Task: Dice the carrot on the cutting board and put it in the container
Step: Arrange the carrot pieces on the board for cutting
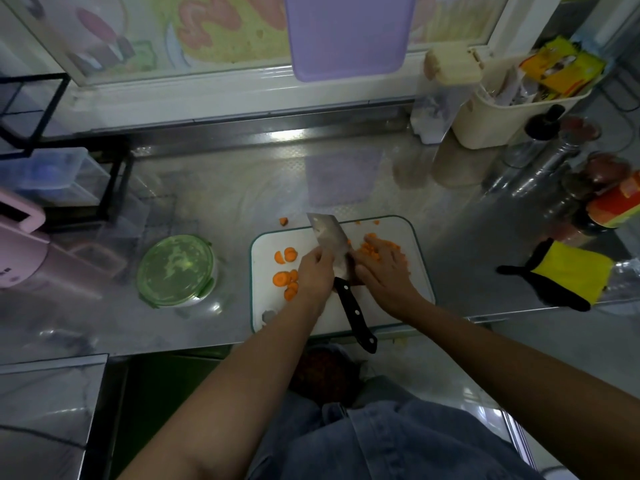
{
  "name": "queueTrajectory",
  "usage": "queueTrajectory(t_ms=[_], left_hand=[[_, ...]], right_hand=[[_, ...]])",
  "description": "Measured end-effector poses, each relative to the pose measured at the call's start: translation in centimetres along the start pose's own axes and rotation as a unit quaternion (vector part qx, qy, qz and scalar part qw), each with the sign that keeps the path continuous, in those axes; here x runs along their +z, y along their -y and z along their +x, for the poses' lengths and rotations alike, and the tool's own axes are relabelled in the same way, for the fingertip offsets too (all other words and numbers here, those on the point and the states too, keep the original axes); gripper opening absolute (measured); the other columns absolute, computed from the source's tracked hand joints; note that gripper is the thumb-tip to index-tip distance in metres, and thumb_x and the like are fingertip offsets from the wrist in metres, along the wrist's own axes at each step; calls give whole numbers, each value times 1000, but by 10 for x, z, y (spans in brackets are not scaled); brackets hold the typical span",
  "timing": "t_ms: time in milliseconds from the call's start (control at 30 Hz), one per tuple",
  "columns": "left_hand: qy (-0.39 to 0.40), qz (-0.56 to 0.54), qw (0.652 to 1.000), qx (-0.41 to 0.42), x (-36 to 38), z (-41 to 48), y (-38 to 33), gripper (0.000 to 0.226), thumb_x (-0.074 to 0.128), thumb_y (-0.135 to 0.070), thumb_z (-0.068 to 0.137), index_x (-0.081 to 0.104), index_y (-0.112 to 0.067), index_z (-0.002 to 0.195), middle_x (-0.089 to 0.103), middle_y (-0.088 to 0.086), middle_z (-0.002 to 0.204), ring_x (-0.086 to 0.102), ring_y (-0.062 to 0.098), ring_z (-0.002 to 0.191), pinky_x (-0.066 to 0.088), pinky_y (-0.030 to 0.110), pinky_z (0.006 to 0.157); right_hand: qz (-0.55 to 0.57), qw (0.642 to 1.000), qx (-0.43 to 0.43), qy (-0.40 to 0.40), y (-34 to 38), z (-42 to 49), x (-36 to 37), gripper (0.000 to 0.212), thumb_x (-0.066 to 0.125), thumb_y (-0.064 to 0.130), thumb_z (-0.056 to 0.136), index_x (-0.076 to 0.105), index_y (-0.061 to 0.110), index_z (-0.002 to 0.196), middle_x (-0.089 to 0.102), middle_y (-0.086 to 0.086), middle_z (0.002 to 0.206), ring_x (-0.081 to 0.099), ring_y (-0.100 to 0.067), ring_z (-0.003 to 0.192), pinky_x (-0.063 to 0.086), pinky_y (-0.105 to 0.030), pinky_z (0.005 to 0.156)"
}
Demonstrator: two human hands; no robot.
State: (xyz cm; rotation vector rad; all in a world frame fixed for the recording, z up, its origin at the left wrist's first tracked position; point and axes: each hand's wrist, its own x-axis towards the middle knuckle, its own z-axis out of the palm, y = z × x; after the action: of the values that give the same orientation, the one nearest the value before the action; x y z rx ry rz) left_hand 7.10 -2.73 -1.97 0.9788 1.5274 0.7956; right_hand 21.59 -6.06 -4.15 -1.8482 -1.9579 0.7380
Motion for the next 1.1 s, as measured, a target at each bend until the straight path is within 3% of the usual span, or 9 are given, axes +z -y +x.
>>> queueTrajectory(t_ms=[133, 267, 467, 567, 667, 800, 933, 1033, 1100], left_hand=[[0, 8, 1000, 4, -3, -3, 0, 38, 40, -11, 97, 41, -20, 60, 42, -1, 60, 39, 12, 58, 32, 27, 55], [26, 14, 1000, 8, -5, -5, -1, 37, 40, -13, 97, 44, -21, 62, 46, -1, 62, 43, 13, 61, 35, 27, 60], [33, 17, 999, 8, -11, -11, -2, 35, 40, -13, 98, 48, -21, 64, 51, -1, 65, 46, 12, 63, 36, 27, 58], [33, 36, 999, 4, -15, -11, 0, 34, 41, -17, 98, 47, -19, 64, 49, -1, 63, 45, 14, 64, 34, 28, 60], [11, 74, 997, 14, -19, -11, 1, 26, 42, -15, 98, 53, -13, 74, 50, -1, 66, 44, 12, 63, 33, 26, 55], [-23, 107, 994, 13, -27, -6, 3, 22, 42, -11, 98, 58, 4, 100, 53, 9, 79, 46, 13, 61, 35, 22, 46], [-22, 86, 996, 8, -36, -4, 7, 18, 44, -12, 96, 59, -2, 100, 61, 15, 86, 57, 25, 73, 51, 42, 66], [23, 17, 1000, 8, -47, -6, 7, 21, 46, -18, 100, 59, -6, 112, 65, 10, 92, 63, 20, 74, 55, 28, 64], [25, 61, 998, 22, -58, -4, 11, 28, 45, -20, 101, 59, -10, 123, 66, 7, 97, 63, 18, 76, 52, 21, 63]], right_hand=[[-8, 999, 40, -10, -3, 4, 3, 85, 4, 61, 80, 41, 17, 142, 21, -10, 156, 19, -30, 141, 6, -35, 114], [-16, 1000, -11, 16, 7, 4, 1, 71, 12, 57, 87, 28, 25, 148, 17, -9, 157, 13, -26, 144, 4, -33, 114], [-16, 1000, 13, 1, 4, 6, 7, 70, 15, 59, 88, 39, 24, 144, 17, -10, 157, 13, -28, 143, 6, -36, 114], [-26, 999, 40, -20, 4, 8, 10, 55, 26, 46, 96, 55, 12, 128, 27, -15, 151, 23, -35, 136, 15, -40, 112], [27, 998, 15, -62, 15, 9, 5, 58, 29, 48, 92, 56, 11, 128, 51, -13, 126, 46, -27, 113, 36, -39, 98], [110, 988, -35, 99, 38, 5, 2, 46, 46, 38, 96, 43, 23, 139, 63, -5, 80, 59, -19, 70, 45, -35, 63], [88, 980, -8, 180, 44, 9, 8, 68, 58, 31, 86, 27, 24, 146, 65, -8, 93, 61, -21, 76, 50, -38, 64], [98, 986, 18, 132, 53, 11, 14, 51, 55, 22, 91, 39, 17, 139, 63, -5, 99, 59, -19, 78, 47, -33, 62], [89, 994, 23, 62, 57, 12, 18, 32, 52, 20, 92, 51, 13, 123, 63, -7, 96, 57, -20, 77, 42, -31, 61]])
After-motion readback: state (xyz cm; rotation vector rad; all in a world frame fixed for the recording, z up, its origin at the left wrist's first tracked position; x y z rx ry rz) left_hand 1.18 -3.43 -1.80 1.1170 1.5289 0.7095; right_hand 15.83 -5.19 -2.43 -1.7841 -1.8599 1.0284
